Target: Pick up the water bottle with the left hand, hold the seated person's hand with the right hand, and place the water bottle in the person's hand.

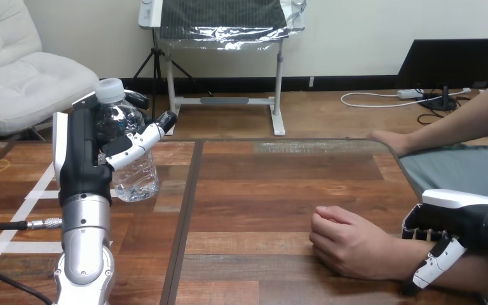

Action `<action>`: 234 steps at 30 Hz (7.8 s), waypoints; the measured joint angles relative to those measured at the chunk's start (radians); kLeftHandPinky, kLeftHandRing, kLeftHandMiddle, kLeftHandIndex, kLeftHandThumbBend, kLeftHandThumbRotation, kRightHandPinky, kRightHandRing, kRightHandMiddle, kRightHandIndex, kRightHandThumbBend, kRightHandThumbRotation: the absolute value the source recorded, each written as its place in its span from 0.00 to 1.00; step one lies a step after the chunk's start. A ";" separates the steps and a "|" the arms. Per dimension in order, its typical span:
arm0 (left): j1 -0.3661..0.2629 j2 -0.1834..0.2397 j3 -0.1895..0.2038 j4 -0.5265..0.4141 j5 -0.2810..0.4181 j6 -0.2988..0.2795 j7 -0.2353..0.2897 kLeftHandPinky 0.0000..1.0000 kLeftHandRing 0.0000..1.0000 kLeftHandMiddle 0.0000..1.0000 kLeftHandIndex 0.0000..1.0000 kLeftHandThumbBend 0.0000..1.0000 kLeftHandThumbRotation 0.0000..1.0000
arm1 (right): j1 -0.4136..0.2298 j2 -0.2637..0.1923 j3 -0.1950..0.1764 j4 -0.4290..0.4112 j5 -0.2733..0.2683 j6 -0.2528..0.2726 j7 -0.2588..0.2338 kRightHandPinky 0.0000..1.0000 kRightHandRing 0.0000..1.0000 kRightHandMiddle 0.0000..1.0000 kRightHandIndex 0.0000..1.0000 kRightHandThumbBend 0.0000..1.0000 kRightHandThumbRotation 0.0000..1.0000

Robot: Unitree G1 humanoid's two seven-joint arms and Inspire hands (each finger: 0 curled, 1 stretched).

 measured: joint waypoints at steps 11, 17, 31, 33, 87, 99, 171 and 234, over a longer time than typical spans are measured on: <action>0.000 0.000 0.000 0.000 0.000 0.000 0.000 0.26 0.31 0.38 0.43 0.62 0.00 | 0.000 0.002 0.000 -0.001 0.000 0.003 0.000 0.37 0.46 0.53 0.50 1.00 0.26; 0.000 0.000 0.000 0.000 0.000 0.000 0.000 0.26 0.31 0.38 0.43 0.62 0.00 | 0.000 0.003 0.001 -0.001 0.000 0.003 0.001 0.34 0.42 0.50 0.48 1.00 0.25; 0.000 0.000 0.000 0.000 0.000 0.000 0.000 0.26 0.31 0.38 0.43 0.62 0.00 | 0.000 0.006 0.001 -0.001 0.000 0.001 0.001 0.31 0.39 0.47 0.45 1.00 0.19; 0.000 0.000 0.000 0.000 0.000 0.000 0.000 0.26 0.31 0.37 0.43 0.62 0.00 | 0.000 0.006 0.001 -0.001 0.000 0.001 0.001 0.31 0.40 0.48 0.46 1.00 0.17; 0.000 0.000 0.000 0.000 -0.003 0.000 0.000 0.26 0.31 0.37 0.43 0.62 0.00 | 0.029 0.009 0.011 -0.008 -0.013 -0.066 -0.107 0.22 0.28 0.37 0.40 0.86 0.18; 0.000 -0.001 0.000 0.000 -0.003 0.000 0.000 0.26 0.31 0.37 0.43 0.62 0.00 | 0.042 0.007 0.010 -0.008 -0.018 -0.098 -0.160 0.18 0.24 0.32 0.34 0.80 0.21; 0.002 -0.010 0.001 0.000 -0.011 0.000 -0.005 0.26 0.31 0.38 0.43 0.61 0.00 | 0.043 0.005 -0.058 -0.079 0.098 -0.162 -0.165 0.26 0.31 0.37 0.38 0.78 0.18; -0.101 -0.042 -0.017 0.139 -0.011 -0.005 -0.028 0.26 0.31 0.38 0.43 0.66 0.00 | -0.031 0.029 -0.085 -0.088 0.145 -0.178 -0.131 0.29 0.34 0.39 0.43 0.87 0.31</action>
